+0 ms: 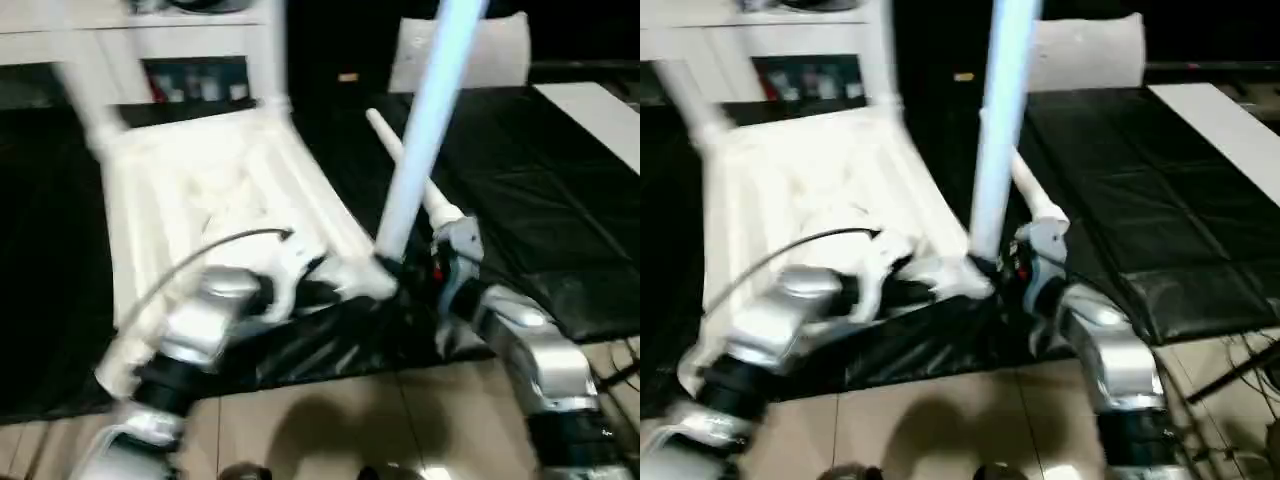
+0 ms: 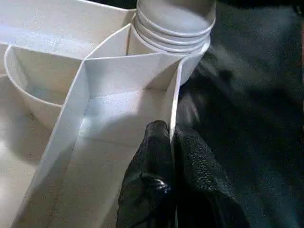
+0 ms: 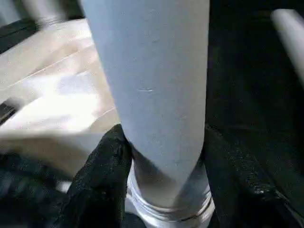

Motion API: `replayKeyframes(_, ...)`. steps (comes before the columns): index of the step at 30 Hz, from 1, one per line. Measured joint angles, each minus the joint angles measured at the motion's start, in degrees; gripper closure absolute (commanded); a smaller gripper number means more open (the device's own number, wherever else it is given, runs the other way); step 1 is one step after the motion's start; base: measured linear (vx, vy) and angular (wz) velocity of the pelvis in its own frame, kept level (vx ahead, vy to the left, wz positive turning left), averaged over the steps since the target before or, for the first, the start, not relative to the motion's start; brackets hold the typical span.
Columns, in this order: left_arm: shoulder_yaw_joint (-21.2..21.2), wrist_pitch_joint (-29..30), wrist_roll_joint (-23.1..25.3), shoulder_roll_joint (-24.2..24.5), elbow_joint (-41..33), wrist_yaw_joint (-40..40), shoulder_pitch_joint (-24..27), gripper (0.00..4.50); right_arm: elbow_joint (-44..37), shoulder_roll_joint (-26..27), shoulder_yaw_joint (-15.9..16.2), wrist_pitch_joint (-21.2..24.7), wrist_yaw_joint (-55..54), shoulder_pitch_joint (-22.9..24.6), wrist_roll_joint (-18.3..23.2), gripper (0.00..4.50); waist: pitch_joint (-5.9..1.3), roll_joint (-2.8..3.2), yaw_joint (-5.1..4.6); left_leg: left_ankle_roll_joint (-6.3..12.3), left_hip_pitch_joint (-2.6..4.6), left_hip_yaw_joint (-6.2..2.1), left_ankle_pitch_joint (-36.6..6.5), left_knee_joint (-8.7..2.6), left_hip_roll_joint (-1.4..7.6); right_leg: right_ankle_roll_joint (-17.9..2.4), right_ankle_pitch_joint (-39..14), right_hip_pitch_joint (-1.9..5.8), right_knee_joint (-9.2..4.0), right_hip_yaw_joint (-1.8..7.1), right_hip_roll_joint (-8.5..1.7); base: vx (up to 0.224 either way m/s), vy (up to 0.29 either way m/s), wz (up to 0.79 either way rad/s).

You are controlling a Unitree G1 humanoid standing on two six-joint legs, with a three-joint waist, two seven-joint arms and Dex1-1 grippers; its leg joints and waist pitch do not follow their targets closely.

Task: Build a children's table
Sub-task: Rotate leg to tighten

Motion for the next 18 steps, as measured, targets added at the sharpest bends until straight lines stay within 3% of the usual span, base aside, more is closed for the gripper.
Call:
replayKeyframes(3, 0.50, 0.17, 0.52, -2.78, 1.58, 5.22, -1.60, 4.50, 2.72, 3.06, -1.25, -0.34, -6.25, -3.07, -0.94, 2.57, -0.03, 0.02, 0.00, 0.01, -0.25, 0.00, -0.01, -0.18, 0.00, -0.26, 0.51, -0.26, 0.01, -0.04, 0.01, 0.000, 0.000, 0.00)
replayKeyframes(4, 0.44, -0.66, 0.69, -2.71, 1.98, 5.54, -1.87, 4.50, 3.36, 4.28, -1.53, -1.18, -7.74, -3.61, -1.49, 2.22, -0.03, 0.03, 0.06, 0.03, -0.34, -0.01, -0.02, -0.27, 0.04, -0.39, 0.74, -0.37, 0.05, -0.10, 0.05, 0.000, 0.000, 0.00)
replayKeyframes(6, 0.12, -1.56, 0.98, -2.29, 2.09, 5.52, -2.19, 4.50, 3.50, 4.99, -1.66, -1.84, -8.51, -3.92, -1.65, 2.22, -0.17, 0.20, 0.31, 0.07, -0.68, -0.05, 0.03, -0.42, 0.16, -0.33, 0.70, -0.75, 0.08, -0.22, 0.14, 0.000, 0.000, 0.00)
replayKeyframes(7, -0.60, -2.69, 1.10, -1.45, 2.10, 5.23, -2.22, 4.50, 3.35, 5.23, -1.70, -1.96, -8.64, -3.93, -1.65, 1.81, -0.29, 0.39, 0.50, 0.31, -0.84, -0.06, 0.19, -0.43, 0.23, -0.33, 0.69, -0.97, 0.14, -0.24, 0.21, 0.000, 0.000, 0.00)
replayKeyframes(11, -2.08, -6.60, 2.11, 1.17, 2.89, 3.40, -2.22, 4.50, 2.61, 6.76, -1.65, -1.99, -8.62, -1.92, -1.03, 1.71, -0.41, 0.59, 0.45, 0.32, -0.82, -0.06, 0.20, -0.52, 0.29, -0.38, 0.65, -1.04, 0.19, -0.29, 0.27, 0.000, 0.000, 0.00)
replayKeyframes(14, -2.53, -9.59, 2.15, 3.44, 3.79, 1.14, -2.21, 4.50, 2.31, 7.06, -0.56, -3.13, -7.99, 0.10, -0.30, 1.36, -0.40, 0.62, 0.09, 0.12, -0.80, -0.06, 0.13, -0.45, 0.29, -0.45, 0.73, -1.06, 0.20, -0.27, 0.27, 0.000, 0.000, 0.00)
replayKeyframes(18, -3.50, -13.35, 2.46, 4.89, 5.78, 0.17, -2.69, 4.50, 2.18, 6.52, 0.52, -4.97, -9.54, 0.71, -1.97, 0.91, -0.41, 0.64, 0.51, -0.05, -0.83, -0.04, 0.06, -0.31, 0.24, -0.44, 0.84, -1.01, 0.19, -0.20, 0.21, 0.000, 0.000, 0.00)
